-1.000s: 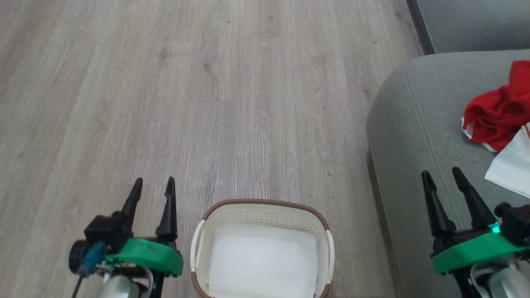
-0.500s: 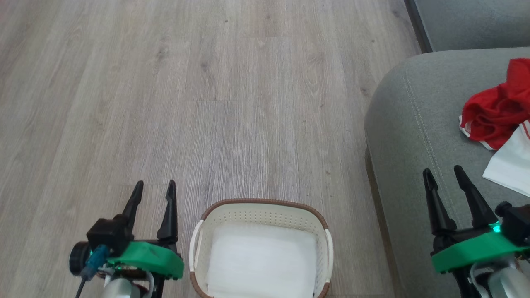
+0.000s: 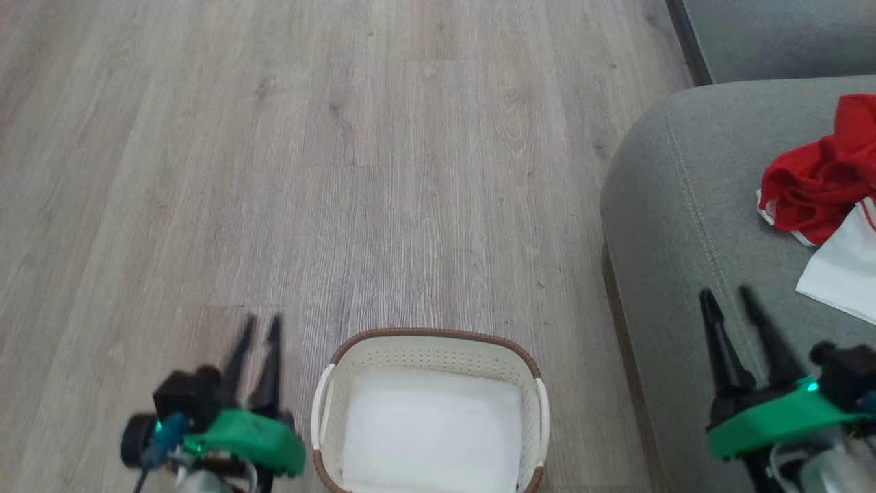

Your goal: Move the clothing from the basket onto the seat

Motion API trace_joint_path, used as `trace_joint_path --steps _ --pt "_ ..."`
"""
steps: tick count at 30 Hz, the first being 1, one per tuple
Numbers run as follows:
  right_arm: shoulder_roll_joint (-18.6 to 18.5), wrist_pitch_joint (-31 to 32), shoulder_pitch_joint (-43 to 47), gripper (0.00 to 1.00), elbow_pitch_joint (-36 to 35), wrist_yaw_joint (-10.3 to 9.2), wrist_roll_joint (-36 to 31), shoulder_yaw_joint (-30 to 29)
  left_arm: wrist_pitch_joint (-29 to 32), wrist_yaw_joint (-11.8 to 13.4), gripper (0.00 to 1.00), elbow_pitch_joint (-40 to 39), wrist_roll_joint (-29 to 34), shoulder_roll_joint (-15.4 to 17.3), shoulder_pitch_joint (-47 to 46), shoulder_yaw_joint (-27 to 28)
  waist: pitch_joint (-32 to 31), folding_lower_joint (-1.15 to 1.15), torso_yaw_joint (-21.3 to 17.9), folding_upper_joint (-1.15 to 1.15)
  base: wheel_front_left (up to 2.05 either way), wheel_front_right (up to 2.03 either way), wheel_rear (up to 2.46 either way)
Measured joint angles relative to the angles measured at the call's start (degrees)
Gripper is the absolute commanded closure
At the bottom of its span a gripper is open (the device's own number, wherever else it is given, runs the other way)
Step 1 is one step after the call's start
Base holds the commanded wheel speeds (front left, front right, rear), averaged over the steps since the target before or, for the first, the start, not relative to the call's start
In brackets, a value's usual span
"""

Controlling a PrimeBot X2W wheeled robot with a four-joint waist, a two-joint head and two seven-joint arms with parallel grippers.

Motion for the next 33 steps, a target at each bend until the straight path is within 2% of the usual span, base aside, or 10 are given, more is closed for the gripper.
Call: trace_joint_path --steps 5,33 --pt "1.1 0.3 1.8 1.0 4.1 0.0 0.5 1.1 0.7 0.0 1.0 4.0 -0.5 0.0 3.3 0.0 0.0 0.0 0.0 0.0 0.0 0.0 0.0" --pt "3.2 4.4 1.4 1.0 5.1 -0.01 15.8 -1.0 5.0 -1.0 1.0 3.5 -18.4 -0.1 2.9 2.2 0.0 0.0 -0.3 0.0 0.0 0.0 0.0"
